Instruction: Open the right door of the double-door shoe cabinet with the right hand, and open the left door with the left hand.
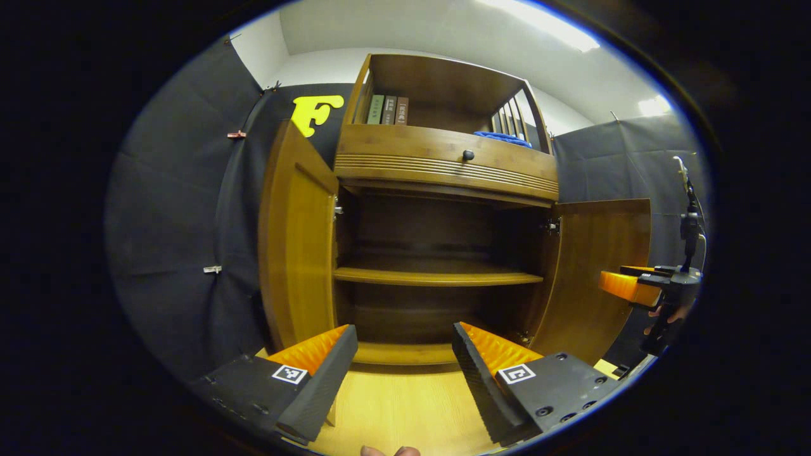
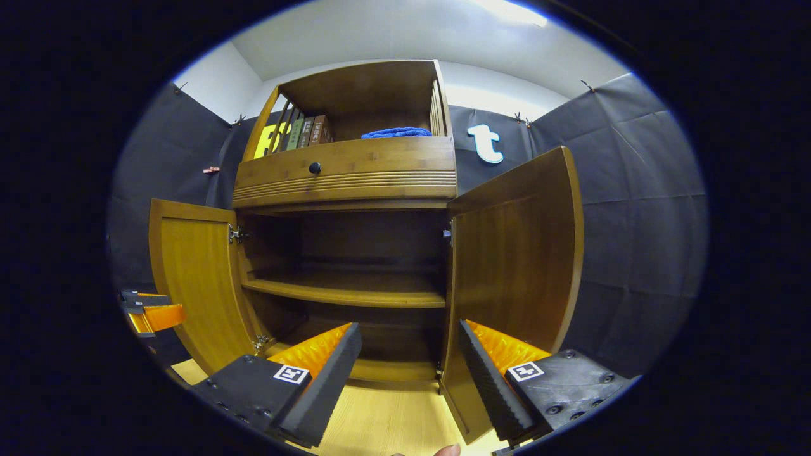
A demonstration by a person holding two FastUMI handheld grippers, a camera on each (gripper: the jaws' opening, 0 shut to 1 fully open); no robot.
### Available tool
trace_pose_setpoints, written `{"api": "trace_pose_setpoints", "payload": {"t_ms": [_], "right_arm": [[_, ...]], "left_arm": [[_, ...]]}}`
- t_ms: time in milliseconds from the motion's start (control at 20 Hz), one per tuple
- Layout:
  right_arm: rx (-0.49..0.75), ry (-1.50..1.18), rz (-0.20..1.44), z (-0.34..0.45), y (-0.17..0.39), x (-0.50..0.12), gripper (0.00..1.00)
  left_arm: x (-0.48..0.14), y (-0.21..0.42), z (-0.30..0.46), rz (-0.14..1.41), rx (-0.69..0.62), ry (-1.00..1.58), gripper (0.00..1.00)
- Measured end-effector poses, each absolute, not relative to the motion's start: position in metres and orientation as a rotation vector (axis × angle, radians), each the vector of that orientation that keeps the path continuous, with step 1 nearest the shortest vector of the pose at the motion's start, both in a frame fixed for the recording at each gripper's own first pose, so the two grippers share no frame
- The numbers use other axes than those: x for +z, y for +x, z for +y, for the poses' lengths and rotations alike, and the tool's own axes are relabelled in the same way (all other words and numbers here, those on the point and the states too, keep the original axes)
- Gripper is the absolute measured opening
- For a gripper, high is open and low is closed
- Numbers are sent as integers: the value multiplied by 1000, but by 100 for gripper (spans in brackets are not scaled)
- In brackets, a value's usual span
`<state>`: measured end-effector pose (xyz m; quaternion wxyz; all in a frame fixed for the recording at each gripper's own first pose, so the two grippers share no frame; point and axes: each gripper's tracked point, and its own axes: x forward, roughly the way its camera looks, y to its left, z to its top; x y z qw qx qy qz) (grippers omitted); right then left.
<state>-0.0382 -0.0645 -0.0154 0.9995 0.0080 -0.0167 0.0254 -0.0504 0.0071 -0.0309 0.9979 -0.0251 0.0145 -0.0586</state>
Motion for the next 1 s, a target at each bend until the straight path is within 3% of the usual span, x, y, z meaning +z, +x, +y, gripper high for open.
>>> {"api": "trace_pose_setpoints", "payload": {"t_ms": [1000], "right_arm": [[34,28,-50,-44,-43,-13,100]], "left_arm": [[-16,-33,-20,2,-97,8,93]]}}
